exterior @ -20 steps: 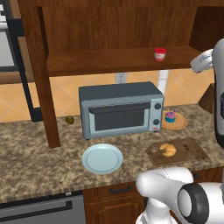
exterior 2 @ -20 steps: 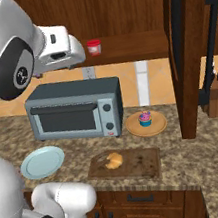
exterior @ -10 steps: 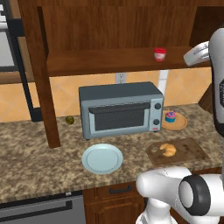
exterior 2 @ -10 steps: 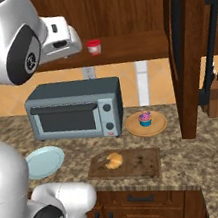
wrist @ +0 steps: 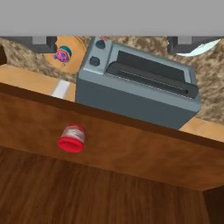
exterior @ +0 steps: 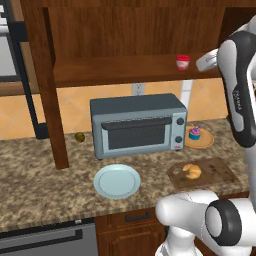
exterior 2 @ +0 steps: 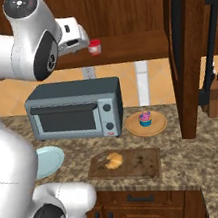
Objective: From the different types of pastries on the counter, select a croissant and place it on the cutting board. Then retrieve a jar of jam from the cabinet and place it alongside the croissant on the cutting board.
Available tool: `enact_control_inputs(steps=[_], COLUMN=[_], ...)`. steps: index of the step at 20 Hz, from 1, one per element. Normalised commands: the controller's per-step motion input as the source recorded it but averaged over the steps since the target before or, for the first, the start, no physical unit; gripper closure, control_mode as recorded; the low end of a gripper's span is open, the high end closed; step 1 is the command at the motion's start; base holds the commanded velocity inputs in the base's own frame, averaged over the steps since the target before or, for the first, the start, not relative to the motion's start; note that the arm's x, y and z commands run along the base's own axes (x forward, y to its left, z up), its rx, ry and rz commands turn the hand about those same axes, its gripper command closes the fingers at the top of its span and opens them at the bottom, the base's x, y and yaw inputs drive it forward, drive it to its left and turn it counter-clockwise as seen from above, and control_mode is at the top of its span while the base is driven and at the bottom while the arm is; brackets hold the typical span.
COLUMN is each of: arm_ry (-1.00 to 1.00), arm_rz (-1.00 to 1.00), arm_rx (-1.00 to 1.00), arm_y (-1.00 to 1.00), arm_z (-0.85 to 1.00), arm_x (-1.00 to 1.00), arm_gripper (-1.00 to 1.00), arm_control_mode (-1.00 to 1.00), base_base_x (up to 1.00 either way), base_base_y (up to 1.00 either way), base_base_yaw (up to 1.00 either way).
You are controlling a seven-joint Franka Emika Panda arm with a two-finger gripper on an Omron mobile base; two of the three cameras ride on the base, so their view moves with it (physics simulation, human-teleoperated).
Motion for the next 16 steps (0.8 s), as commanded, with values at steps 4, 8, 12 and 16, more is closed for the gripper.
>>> enact_control_inputs(steps=[4,8,12,16], arm_ry=[0.0,0.0,0.0,0.0], arm_rz=[-0.01,-0.06,-0.1,-0.08], arm_rx=[0.0,0.0,0.0,0.0], arm_y=[0.0,-0.01,-0.1,-0.21], arm_z=[0.0,0.0,0.0,-0.04], arm_x=[0.63,0.7,0.62,0.43], arm_gripper=[-1.0,-1.0,-1.0,-1.0], arm_control_mode=[-1.0,-1.0,-1.0,-1.0], base_base_x=[0.0,0.0,0.0,0.0], base_base_y=[0.0,0.0,0.0,0.0], base_base_yaw=[0.0,0.0,0.0,0.0])
